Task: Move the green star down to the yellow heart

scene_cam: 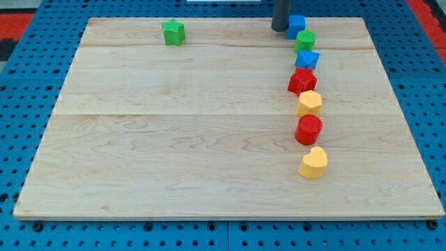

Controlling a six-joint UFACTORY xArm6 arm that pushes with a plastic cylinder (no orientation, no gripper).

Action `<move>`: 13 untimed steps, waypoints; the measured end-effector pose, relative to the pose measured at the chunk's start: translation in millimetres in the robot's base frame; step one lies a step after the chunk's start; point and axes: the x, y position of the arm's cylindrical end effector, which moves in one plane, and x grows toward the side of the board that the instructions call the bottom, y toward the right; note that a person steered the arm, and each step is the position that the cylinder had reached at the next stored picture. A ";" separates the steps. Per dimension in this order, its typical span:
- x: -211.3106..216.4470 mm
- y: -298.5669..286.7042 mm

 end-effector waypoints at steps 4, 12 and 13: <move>-8.4 -55.4; -25.5 -235.3; 20.5 -257.5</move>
